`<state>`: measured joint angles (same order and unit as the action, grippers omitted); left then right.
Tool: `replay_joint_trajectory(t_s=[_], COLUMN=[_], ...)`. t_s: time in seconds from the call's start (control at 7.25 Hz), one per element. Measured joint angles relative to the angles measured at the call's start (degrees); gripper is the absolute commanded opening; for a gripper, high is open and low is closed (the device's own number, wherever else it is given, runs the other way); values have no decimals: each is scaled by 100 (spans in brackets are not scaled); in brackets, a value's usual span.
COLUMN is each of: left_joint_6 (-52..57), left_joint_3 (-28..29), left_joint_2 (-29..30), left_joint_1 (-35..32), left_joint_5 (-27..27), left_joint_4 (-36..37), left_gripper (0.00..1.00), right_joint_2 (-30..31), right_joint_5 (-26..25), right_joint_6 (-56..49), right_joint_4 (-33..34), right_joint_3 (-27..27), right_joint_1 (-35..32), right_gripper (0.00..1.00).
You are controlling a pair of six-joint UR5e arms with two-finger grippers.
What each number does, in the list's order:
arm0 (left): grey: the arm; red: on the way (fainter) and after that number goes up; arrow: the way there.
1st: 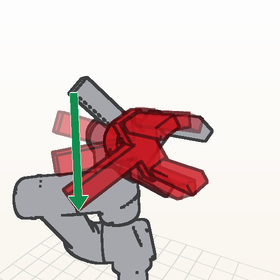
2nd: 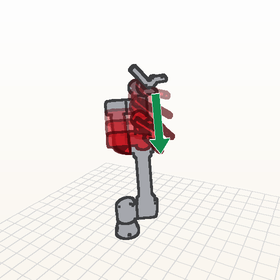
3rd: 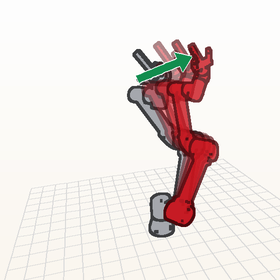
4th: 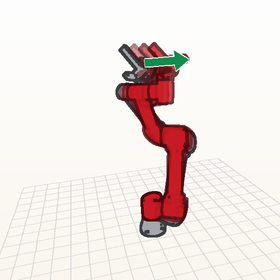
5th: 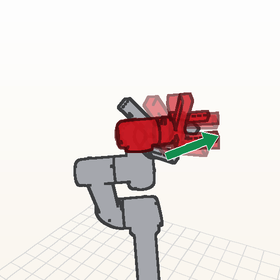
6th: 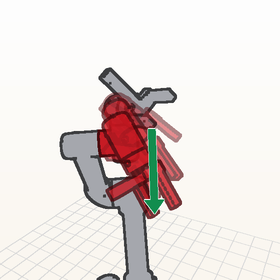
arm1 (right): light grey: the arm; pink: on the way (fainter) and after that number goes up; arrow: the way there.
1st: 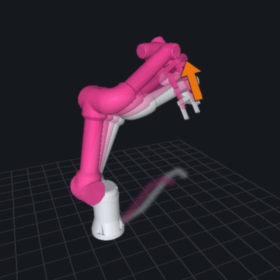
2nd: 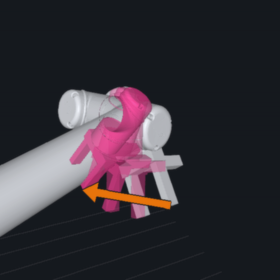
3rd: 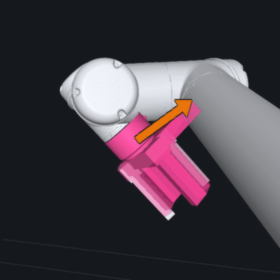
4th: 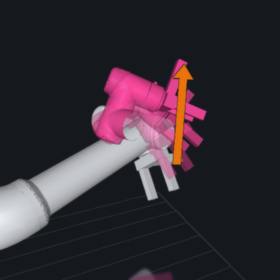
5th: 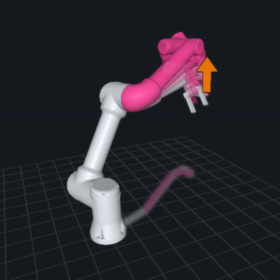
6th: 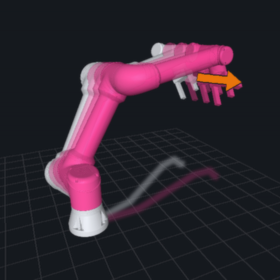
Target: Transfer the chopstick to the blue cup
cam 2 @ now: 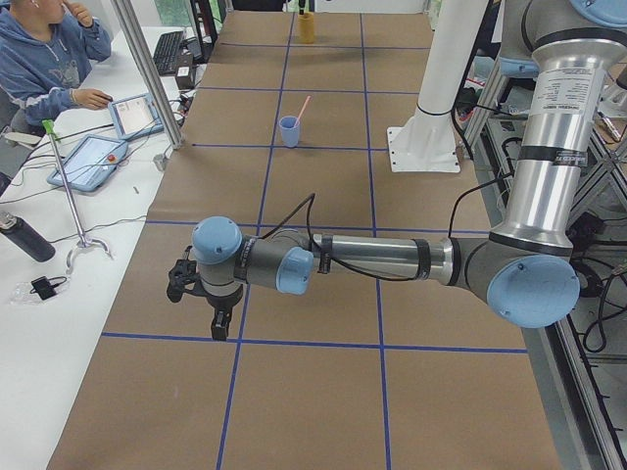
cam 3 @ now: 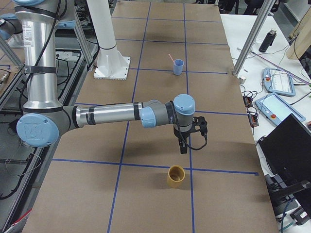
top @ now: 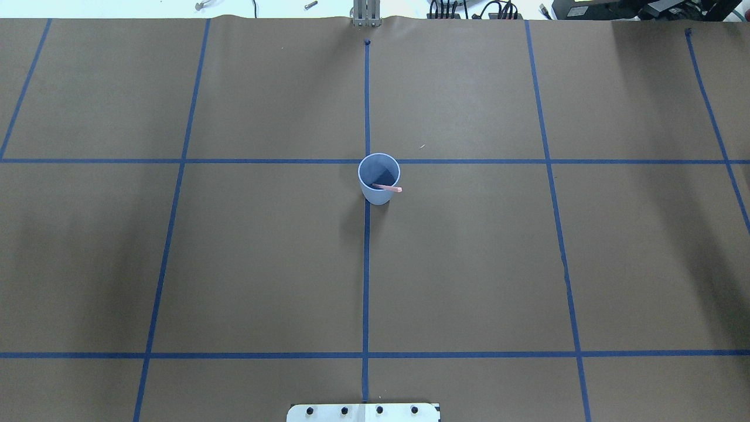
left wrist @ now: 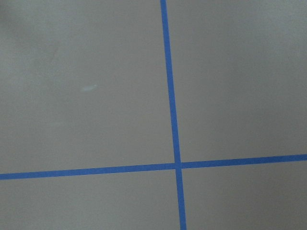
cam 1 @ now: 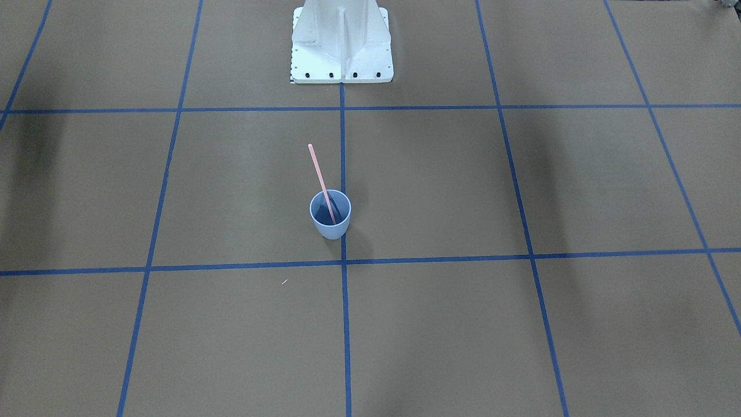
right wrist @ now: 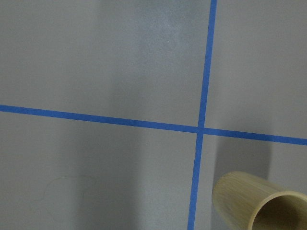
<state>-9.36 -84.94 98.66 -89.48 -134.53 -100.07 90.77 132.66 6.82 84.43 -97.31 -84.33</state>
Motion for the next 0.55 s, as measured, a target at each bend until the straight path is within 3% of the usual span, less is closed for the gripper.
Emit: replay_joint_trajectory(t_s=[0.55], left_joint_6=[-581], left_joint_3=[-188], left_joint_2=[417], left_joint_1=[540], left_joint_5=[37], left_joint_4=[159], left_gripper=[98], right_joint_2=[169], right_joint_5=[1], right_joint_6=[-6], right_joint_4=[-32], right_joint_3=[-156], right_joint_1=[-4], right_gripper=[100])
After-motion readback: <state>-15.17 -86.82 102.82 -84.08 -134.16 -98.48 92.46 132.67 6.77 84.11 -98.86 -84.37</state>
